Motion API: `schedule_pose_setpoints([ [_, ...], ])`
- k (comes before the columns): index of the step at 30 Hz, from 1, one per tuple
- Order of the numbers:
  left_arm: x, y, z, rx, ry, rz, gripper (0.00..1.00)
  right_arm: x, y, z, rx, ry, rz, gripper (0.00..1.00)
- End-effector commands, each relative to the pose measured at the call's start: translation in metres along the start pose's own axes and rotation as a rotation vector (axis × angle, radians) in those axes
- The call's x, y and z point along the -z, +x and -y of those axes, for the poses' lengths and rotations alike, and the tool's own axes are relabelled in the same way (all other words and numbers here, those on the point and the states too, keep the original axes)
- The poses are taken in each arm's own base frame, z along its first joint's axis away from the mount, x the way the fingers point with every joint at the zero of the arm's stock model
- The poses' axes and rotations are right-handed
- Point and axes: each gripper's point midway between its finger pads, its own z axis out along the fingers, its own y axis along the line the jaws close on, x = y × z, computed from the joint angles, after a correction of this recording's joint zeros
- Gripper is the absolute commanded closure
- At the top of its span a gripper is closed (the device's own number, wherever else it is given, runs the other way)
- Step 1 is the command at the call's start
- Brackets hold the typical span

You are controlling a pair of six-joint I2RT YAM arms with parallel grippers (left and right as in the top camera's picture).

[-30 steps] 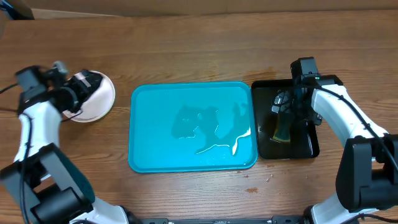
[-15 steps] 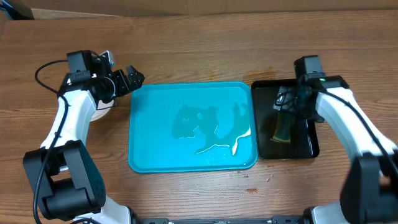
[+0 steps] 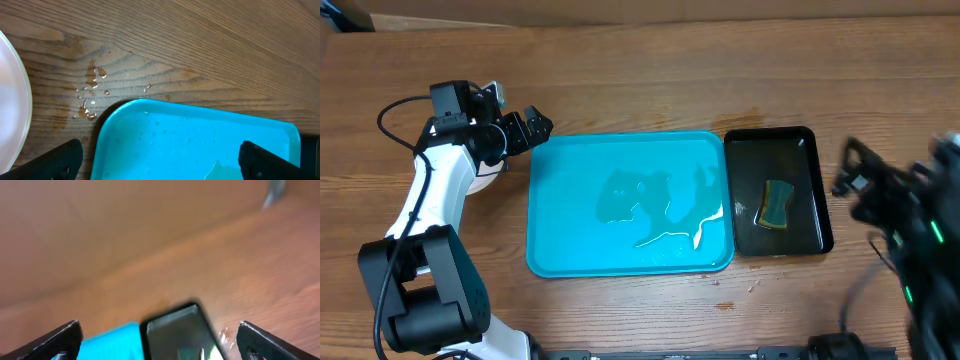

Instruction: Clean dirty plates on tray and stack at the side

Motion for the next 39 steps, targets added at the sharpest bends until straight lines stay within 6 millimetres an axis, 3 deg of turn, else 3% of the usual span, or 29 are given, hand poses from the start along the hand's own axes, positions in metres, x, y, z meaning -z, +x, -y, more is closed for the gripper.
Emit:
schedule_pose_setpoints([
  [1, 0.006, -0.009, 0.006, -0.035, 0.003, 0.028, 0.00, 0.056, -0.031, 0.028, -0.048, 0.078, 0.223, 0.00],
  [4, 0.006, -0.009, 0.006, -0.035, 0.003, 0.028, 0.00, 0.099, -0.031, 0.042, -0.070, 0.060, 0.315, 0.00],
  [8, 0.006, -0.009, 0.006, -0.035, 0.003, 0.028, 0.00, 0.137, -0.020, 0.065, -0.096, 0.082, 0.401, 0.00],
  [11, 0.006, -0.009, 0.006, -0.035, 0.003, 0.028, 0.00, 0.153, -0.024, 0.069, -0.130, 0.047, 0.516, 0.00],
  [14, 0.006, -0.009, 0.006, -0.035, 0.003, 0.028, 0.00, 0.153, -0.035, 0.063, -0.179, -0.026, 0.652, 0.00],
  [19, 0.006, -0.009, 0.006, -0.035, 0.003, 0.028, 0.00, 0.121, -0.036, 0.040, -0.202, -0.183, 0.790, 0.00],
  [25, 0.006, -0.009, 0.006, -0.035, 0.003, 0.028, 0.00, 0.050, 0.010, 0.014, -0.111, -0.332, 0.724, 0.00],
  [31, 0.006, -0.009, 0.006, -0.035, 0.003, 0.028, 0.00, -0.006, 0.062, 0.027, -0.114, -0.299, 0.602, 0.00],
  [39, 0.006, -0.009, 0.006, -0.035, 0.003, 0.028, 0.00, -0.043, 0.108, 0.042, -0.098, -0.248, 0.492, 0.00],
])
